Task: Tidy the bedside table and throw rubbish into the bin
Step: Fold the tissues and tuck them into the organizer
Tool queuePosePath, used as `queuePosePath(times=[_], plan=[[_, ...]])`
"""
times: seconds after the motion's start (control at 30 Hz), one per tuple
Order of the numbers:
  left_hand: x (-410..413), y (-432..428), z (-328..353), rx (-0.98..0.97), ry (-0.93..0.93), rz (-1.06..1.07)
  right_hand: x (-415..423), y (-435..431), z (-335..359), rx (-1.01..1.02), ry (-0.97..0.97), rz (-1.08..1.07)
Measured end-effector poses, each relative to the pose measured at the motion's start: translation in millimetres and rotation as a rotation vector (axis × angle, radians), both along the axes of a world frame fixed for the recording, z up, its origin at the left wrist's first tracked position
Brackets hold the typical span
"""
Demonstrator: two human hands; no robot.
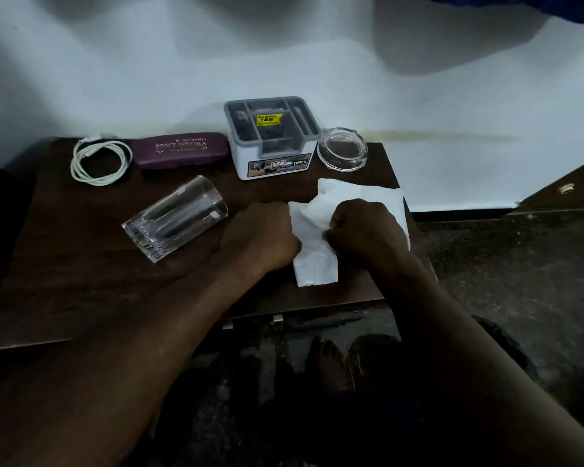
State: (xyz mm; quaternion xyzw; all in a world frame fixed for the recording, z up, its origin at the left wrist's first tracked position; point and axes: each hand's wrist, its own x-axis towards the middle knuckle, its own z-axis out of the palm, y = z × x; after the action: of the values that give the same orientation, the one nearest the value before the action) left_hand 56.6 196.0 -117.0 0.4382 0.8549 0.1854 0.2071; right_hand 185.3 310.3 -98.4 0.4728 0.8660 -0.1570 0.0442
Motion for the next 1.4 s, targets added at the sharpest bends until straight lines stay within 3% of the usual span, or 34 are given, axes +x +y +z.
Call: queuePosePath(times=[0.17,0.3,0.43,0.5,0.63,0.73,1.03,1.17,1.4], plan=[[-0.5,3.3,4.8,0.053,-0.014,0.042,0.8,5.5,18.2,-0.089,0.169,-0.004],[2.3,7.7,9.5,0.170,-0.144,0.099,5.2,11.8,35.1,-0.119,0.352,-0.146],[3.0,11.8,7.0,0.167,-0.232,0.140,10.9,20.6,34.2,-0.212,0.463,-0.266],[5.5,14.1,7.6,0.181,-0.389,0.182,10.2,19.4,29.4,-0.258,0.451,-0.260],[13.6,19.2,18.4,0.235,-0.901,0.367,4.9,14.4,25.1,-0.402,0.436,-0.153],[15.3,21.2,24.2,0.257,-1.087,0.457,5.8,11.8,27.6,-0.406,0.411,-0.102],[5.6,22.0,14.9,0.274,-1.018,0.566,23.4,30.5,22.7,-0.269,0.397,-0.227],[4.5,20.6,15.2,0.250,-0.967,0.542,16.8,21.8,15.6,-0.239,0.335,-0.115],[3.4,19.3,14.6,0.231,-0.779,0.487,0.1,3.9,-5.6,0.016,0.092,0.058]])
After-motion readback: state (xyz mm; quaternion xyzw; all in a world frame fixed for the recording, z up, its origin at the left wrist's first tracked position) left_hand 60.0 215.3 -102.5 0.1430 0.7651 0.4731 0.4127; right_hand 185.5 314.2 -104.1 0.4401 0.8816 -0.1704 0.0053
